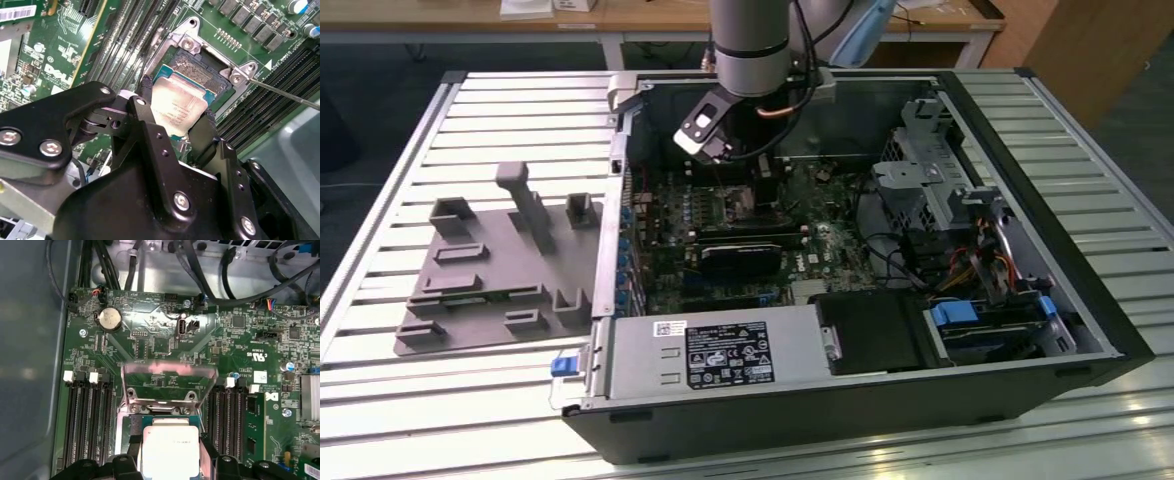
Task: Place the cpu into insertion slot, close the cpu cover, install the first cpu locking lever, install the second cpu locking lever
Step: 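Place the cpu into insertion slot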
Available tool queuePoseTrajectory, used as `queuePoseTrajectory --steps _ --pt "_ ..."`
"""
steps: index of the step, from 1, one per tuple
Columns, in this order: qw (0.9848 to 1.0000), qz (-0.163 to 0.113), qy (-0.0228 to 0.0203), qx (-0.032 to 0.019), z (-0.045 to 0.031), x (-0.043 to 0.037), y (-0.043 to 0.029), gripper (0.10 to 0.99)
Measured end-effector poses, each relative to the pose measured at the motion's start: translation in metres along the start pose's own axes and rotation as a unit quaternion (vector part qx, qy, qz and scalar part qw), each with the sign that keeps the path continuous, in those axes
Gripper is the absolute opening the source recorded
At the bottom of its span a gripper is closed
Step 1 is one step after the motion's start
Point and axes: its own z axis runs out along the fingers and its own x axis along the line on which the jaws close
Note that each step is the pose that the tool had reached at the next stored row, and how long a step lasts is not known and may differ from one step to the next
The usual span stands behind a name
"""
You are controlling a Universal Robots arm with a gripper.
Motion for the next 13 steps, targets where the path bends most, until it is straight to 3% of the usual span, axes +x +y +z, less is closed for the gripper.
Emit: queuePoseTrajectory --steps 13 --pt "1.0000 0.001 -0.0001 0.0001 0.0098 0.0069 -0.0050 0.537"
